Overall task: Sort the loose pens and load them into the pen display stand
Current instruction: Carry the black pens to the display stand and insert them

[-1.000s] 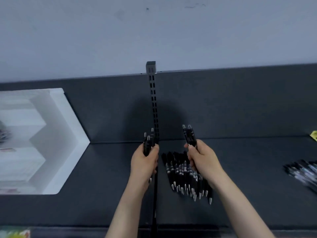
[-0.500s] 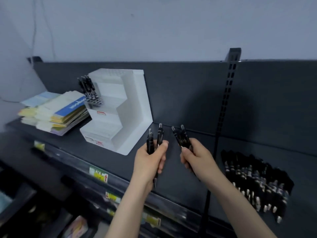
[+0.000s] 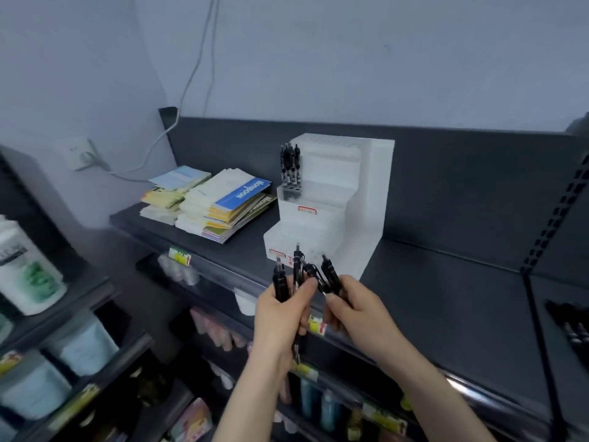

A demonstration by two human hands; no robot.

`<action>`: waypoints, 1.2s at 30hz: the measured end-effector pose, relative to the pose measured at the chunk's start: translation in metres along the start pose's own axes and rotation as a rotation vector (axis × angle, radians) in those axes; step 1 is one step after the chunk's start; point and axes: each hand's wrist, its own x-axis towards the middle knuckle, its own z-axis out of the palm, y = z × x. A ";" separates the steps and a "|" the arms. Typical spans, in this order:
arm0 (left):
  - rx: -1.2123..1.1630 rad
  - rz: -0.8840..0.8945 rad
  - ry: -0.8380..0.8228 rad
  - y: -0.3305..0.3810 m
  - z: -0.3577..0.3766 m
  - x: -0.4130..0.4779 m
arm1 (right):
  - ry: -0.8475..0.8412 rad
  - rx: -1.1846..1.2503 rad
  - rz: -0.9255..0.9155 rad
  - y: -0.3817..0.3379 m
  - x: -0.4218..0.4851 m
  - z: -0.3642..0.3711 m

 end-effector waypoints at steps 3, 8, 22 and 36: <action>-0.043 -0.022 -0.007 0.006 -0.038 0.011 | -0.013 -0.005 0.009 -0.015 0.007 0.037; -0.048 -0.061 -0.025 0.009 -0.084 0.032 | 0.045 -0.018 0.047 -0.020 0.020 0.082; -0.095 -0.055 0.061 0.025 -0.105 0.158 | 0.274 -0.013 0.056 -0.023 0.136 0.084; -0.151 0.147 0.061 0.086 -0.059 0.255 | 0.818 0.048 -0.311 -0.072 0.247 0.032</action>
